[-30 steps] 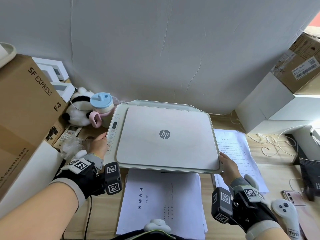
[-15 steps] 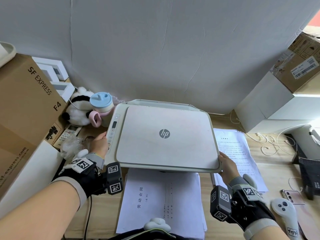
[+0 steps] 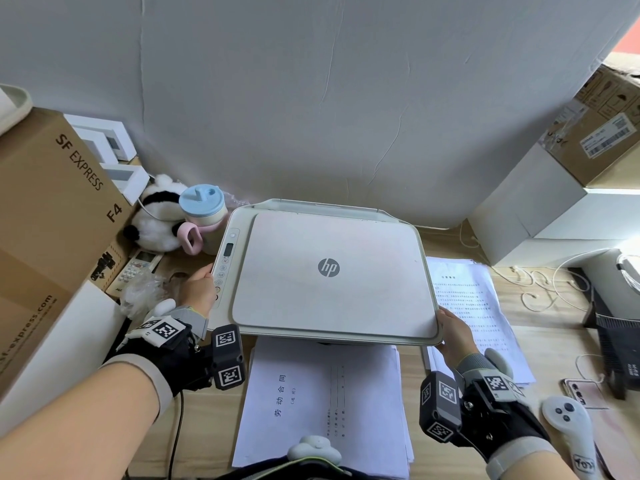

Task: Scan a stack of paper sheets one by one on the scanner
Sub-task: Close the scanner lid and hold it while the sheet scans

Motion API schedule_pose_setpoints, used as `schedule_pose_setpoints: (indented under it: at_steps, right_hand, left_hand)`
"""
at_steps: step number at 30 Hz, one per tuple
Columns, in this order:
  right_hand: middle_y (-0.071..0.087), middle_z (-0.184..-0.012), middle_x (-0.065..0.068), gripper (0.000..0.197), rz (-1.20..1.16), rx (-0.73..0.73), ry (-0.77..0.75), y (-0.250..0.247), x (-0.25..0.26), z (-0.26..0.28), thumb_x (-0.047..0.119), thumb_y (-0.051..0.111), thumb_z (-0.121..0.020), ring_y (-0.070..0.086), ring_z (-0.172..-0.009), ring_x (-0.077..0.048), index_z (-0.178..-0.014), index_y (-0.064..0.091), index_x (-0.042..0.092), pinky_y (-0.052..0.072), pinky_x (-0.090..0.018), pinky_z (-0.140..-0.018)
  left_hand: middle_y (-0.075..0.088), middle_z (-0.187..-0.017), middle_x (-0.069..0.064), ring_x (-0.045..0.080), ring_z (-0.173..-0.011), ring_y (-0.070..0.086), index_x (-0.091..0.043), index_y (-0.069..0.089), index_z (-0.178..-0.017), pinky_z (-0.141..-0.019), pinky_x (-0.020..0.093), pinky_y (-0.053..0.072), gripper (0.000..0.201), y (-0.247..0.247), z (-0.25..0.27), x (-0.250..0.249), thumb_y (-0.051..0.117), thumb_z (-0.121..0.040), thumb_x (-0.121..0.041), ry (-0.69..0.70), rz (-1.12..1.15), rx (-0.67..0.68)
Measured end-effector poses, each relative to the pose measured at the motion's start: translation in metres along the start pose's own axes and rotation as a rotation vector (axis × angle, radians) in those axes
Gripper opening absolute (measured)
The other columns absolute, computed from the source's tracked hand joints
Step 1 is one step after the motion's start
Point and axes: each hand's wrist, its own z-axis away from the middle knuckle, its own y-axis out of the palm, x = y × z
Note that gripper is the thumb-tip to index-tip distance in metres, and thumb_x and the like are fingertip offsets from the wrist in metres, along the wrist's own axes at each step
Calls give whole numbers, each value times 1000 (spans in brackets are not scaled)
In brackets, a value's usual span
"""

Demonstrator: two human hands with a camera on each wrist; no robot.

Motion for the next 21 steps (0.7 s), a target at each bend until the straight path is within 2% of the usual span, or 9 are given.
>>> schedule_pose_setpoints:
  at_steps: [3,5,12,14,15,17,18,19,21]
  right_hand:
    - [43,-72,-4,25,25,-10,-1,0,-1,-2,6,36,-96,37,-63,-13,-78,51,14,29,-25,-57]
    - [34,-68,-4,31,47,-24,7,-1,-3,-5,5,36,-94,30,-61,-13,-65,40,16,25,-26,-56]
    - [36,-67,-4,32,87,-21,17,-1,-2,-2,7,38,-95,35,-64,-15,-64,41,16,33,-29,-59]
    - [43,-71,0,30,116,-17,10,-1,-2,-1,11,40,-97,44,-80,-21,-69,46,20,41,-36,-73]
    - [46,-75,3,28,123,-19,8,0,-1,0,13,42,-97,45,-89,-23,-72,47,23,41,-39,-81]
    - [47,-77,4,26,124,-20,2,0,-1,1,14,42,-97,45,-94,-24,-74,48,25,40,-38,-85]
    - [46,-76,4,27,117,-18,-3,0,-1,1,12,41,-98,46,-90,-24,-73,48,23,43,-35,-81]
    - [45,-74,2,29,114,-11,-2,0,0,3,10,39,-98,46,-82,-21,-71,47,20,45,-30,-73]
    - [42,-70,-3,31,89,-5,7,0,2,6,7,37,-97,40,-66,-16,-68,46,15,41,-26,-56]
  left_hand:
    - [64,-122,10,19,-85,55,-15,60,-127,-60,18,40,43,0,0,0,32,-95,-5,-2,-13,2]
    - [64,-122,10,20,-90,54,-15,60,-126,-61,18,40,43,-1,0,0,32,-95,-5,-5,-2,2]
    - [65,-117,8,20,-89,55,-16,61,-125,-60,20,40,44,-1,2,-2,32,-94,-5,-5,-17,9]
    - [65,-117,9,21,-88,55,-17,61,-125,-61,21,41,44,-2,1,-2,33,-94,-5,-12,-22,8]
    - [65,-117,9,21,-87,55,-18,61,-125,-61,22,41,44,-3,2,-2,33,-94,-6,-18,-10,7]
    - [66,-115,9,21,-87,55,-17,61,-125,-61,22,41,44,-3,3,-2,33,-94,-5,-17,-4,14]
    - [66,-113,8,21,-87,55,-17,61,-125,-60,21,41,44,-2,4,-3,32,-94,-5,-16,-11,17]
    - [65,-112,8,21,-87,55,-17,61,-125,-60,21,41,44,-2,5,-4,32,-94,-5,-19,-18,16]
    - [65,-116,10,24,-90,56,-14,61,-124,-62,25,44,45,-2,8,-9,32,-92,-1,-13,-25,-13]
